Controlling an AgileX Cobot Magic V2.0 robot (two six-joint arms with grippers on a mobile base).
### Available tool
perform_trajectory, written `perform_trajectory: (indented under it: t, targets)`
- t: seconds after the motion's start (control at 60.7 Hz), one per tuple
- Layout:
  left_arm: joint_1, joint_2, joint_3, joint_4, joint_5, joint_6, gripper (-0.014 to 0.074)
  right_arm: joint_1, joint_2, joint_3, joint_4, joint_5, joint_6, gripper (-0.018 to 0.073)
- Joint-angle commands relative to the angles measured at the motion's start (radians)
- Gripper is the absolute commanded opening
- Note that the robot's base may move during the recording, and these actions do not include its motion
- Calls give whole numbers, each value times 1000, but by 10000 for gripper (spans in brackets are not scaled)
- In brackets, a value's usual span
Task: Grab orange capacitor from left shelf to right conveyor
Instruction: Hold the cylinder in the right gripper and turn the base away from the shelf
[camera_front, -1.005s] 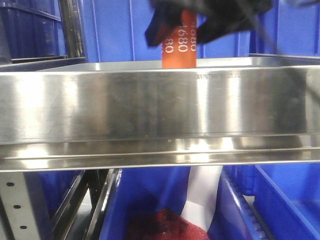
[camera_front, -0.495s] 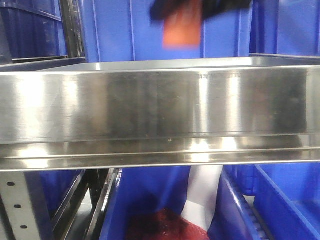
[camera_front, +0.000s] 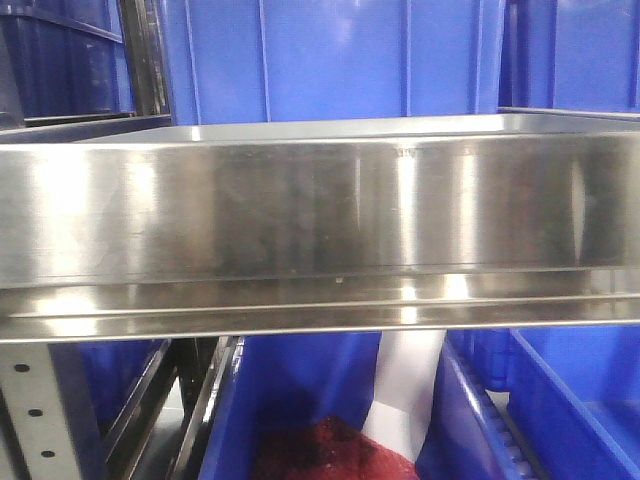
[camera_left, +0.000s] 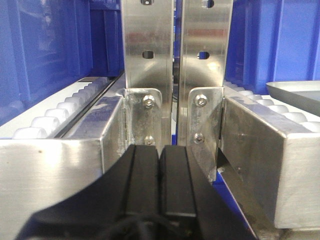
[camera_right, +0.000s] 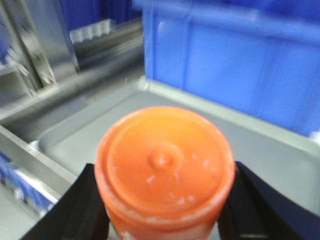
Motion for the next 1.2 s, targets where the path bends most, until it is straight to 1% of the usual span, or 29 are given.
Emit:
perform_trajectory:
  t: [0.0,0.181,0.231,0.346,0.396,0.478,0.643,1.187]
  targets:
    - [-6,10,-8,0,-82,0,-105,1,-123,35,-20,-72,-11,46]
    - [-6,10,-8,0,-82,0,-105,1,-315,147,-20,-105,-11,46]
    - [-6,10,-8,0,-82,0,-105,1,-362,177,-20,-130,-11,46]
    - [-6,10,-8,0,-82,0,-105,1,-430,243,-20,-237,-11,46]
    - [-6,10,-8,0,-82,0,-105,1,-442,258,-20,-261,-11,46]
    - [-6,10,-8,0,-82,0,-105,1,-444,272,-20,-263,-11,46]
    - [-6,10,-8,0,-82,0,-105,1,-444,283,-20,-229,-11,46]
    - [-6,10,-8,0,-82,0,-105,1,-444,283,-20,-227,-11,46]
